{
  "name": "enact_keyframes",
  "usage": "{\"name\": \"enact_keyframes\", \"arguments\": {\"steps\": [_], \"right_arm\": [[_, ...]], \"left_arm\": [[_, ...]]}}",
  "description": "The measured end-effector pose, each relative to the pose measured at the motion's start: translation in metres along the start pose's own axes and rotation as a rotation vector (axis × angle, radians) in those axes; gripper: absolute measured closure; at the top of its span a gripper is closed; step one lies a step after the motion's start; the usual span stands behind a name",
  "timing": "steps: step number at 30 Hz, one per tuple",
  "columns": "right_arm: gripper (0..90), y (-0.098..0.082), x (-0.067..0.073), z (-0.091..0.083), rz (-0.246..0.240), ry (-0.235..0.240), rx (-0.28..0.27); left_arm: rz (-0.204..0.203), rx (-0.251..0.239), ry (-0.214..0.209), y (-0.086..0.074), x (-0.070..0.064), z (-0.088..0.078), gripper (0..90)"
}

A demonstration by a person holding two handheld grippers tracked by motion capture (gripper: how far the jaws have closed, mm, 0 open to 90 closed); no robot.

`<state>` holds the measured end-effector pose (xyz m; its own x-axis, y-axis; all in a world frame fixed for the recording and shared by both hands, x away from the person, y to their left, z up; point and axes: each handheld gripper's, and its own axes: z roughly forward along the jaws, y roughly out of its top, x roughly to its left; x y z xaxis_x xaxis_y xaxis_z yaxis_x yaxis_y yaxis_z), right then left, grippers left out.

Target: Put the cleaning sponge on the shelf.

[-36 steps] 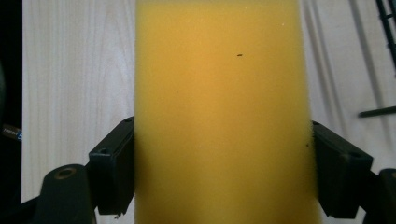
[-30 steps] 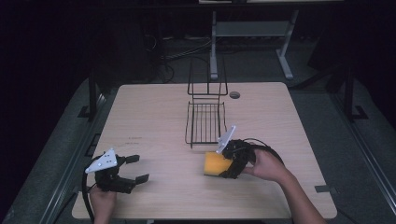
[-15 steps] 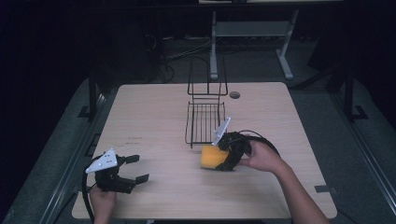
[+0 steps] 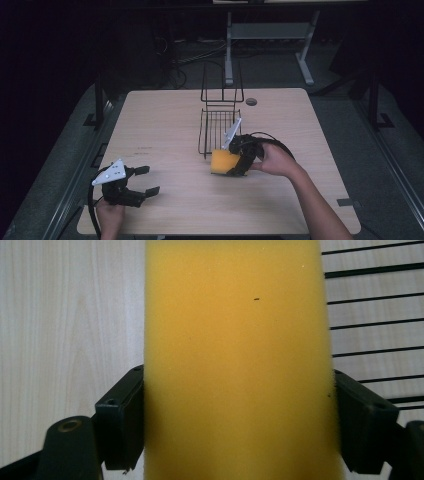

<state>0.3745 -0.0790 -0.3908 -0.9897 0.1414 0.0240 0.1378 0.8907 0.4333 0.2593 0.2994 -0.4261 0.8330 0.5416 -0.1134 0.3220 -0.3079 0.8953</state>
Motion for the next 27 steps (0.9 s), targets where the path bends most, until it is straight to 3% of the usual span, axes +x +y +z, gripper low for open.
{"name": "enact_keyframes", "arguments": {"steps": [14,19,26,27], "right_arm": [[21.0,0.017,-0.021,0.002,0.007,0.009,-0.006],[20.9,0.024,-0.030,0.004,0.007,0.036,-0.010],[21.0,0.030,-0.039,0.009,0.016,0.026,0.003],[21.0,0.032,-0.044,0.010,0.022,0.045,-0.017]], "left_arm": [[0.001,0.000,0.001,0.000,0.000,0.000,14.6],[0.003,-0.001,0.000,0.000,0.000,0.000,14.6],[0.002,0.002,-0.001,0.000,0.000,0.000,14.6],[0.001,0.002,-0.002,0.000,0.000,0.000,14.6]]}}
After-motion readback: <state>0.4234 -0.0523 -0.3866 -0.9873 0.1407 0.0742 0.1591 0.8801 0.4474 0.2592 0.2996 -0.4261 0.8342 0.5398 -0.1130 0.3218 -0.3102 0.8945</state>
